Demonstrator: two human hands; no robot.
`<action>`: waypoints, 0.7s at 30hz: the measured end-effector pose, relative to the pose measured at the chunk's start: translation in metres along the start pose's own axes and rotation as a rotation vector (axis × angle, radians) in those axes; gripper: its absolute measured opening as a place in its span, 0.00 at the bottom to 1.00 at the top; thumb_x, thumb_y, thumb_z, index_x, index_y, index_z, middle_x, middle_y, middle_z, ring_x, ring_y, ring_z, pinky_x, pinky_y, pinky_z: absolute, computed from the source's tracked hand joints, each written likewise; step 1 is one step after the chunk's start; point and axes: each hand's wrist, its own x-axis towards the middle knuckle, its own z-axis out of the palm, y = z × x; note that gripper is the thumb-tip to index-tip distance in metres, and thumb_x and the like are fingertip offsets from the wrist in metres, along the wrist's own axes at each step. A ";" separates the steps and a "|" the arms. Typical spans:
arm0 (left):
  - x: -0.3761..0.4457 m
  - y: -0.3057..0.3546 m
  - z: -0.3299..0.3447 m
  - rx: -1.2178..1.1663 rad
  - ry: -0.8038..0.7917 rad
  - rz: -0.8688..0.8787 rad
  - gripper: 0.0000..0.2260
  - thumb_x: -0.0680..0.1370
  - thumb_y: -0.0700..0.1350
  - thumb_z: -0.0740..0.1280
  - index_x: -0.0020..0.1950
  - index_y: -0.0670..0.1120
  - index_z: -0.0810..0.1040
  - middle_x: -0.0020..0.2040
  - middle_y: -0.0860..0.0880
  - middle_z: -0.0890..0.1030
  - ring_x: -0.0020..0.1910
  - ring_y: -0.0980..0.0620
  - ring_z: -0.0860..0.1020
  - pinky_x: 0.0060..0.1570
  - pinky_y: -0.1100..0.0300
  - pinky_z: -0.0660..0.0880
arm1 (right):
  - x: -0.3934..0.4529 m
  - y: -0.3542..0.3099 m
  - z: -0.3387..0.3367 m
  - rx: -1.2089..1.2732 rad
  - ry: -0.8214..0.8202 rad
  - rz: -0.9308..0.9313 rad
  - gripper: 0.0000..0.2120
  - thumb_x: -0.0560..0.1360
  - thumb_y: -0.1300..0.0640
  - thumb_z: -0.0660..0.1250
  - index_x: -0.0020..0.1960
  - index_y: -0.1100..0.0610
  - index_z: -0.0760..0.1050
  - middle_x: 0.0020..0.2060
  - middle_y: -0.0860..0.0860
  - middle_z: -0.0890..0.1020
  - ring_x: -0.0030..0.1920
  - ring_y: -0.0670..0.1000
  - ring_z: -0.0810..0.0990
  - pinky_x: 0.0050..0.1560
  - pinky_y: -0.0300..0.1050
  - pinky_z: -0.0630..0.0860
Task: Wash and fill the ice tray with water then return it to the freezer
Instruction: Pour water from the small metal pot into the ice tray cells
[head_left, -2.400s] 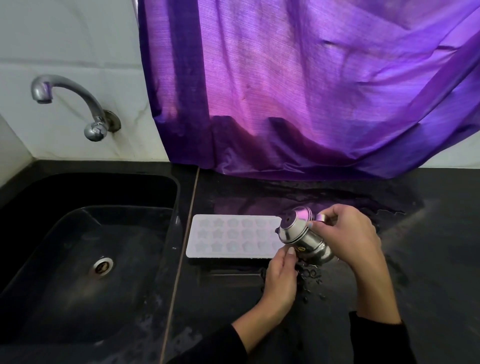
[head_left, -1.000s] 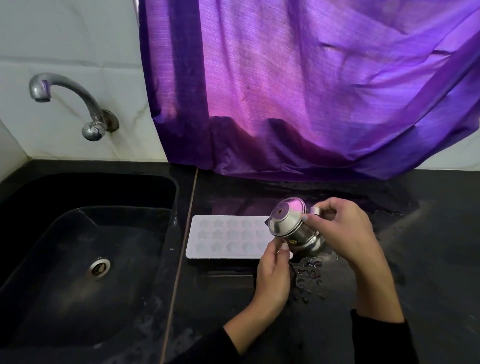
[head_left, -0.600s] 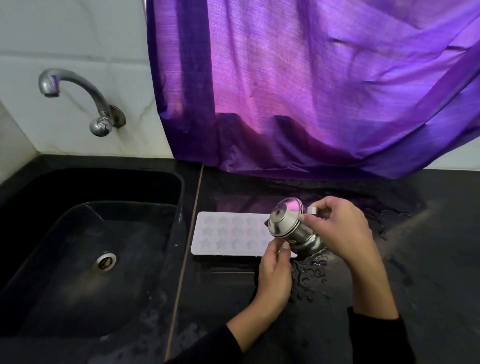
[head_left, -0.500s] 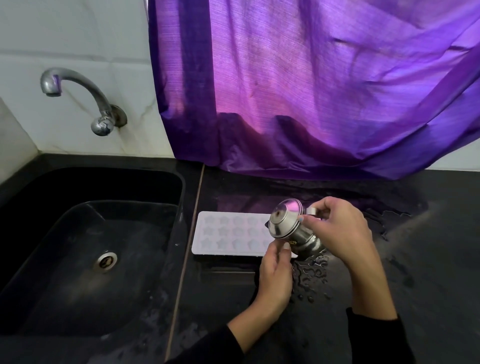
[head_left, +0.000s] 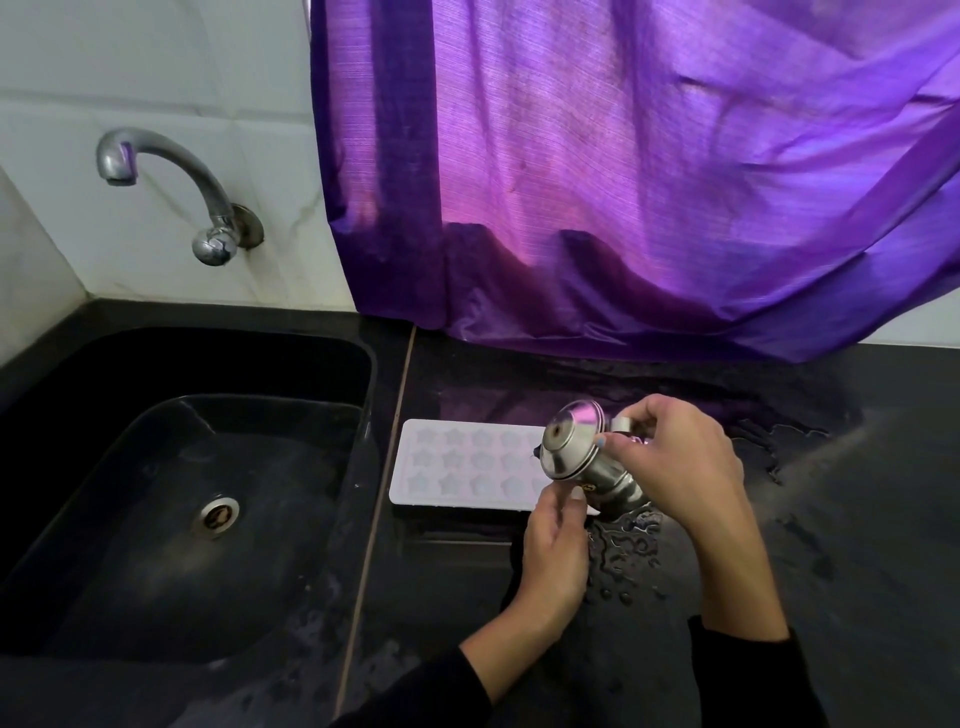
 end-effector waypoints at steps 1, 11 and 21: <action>0.000 0.000 0.000 0.000 0.000 -0.004 0.10 0.82 0.46 0.58 0.58 0.51 0.77 0.54 0.54 0.82 0.56 0.61 0.78 0.62 0.54 0.73 | 0.000 0.000 0.000 -0.001 -0.002 0.000 0.09 0.72 0.47 0.71 0.38 0.47 0.73 0.42 0.44 0.80 0.46 0.52 0.77 0.44 0.45 0.68; 0.002 -0.003 -0.002 0.020 0.001 -0.028 0.11 0.81 0.48 0.58 0.60 0.53 0.76 0.56 0.55 0.81 0.58 0.60 0.77 0.64 0.53 0.72 | 0.000 0.002 0.002 0.013 0.001 0.006 0.08 0.71 0.46 0.70 0.39 0.47 0.73 0.42 0.45 0.80 0.46 0.52 0.77 0.44 0.45 0.68; 0.004 -0.001 -0.006 -0.003 0.048 0.026 0.13 0.82 0.45 0.58 0.64 0.51 0.74 0.61 0.54 0.79 0.62 0.59 0.75 0.66 0.51 0.70 | 0.003 0.007 0.003 0.212 0.024 0.051 0.10 0.66 0.44 0.73 0.40 0.48 0.77 0.39 0.46 0.83 0.44 0.54 0.81 0.49 0.55 0.78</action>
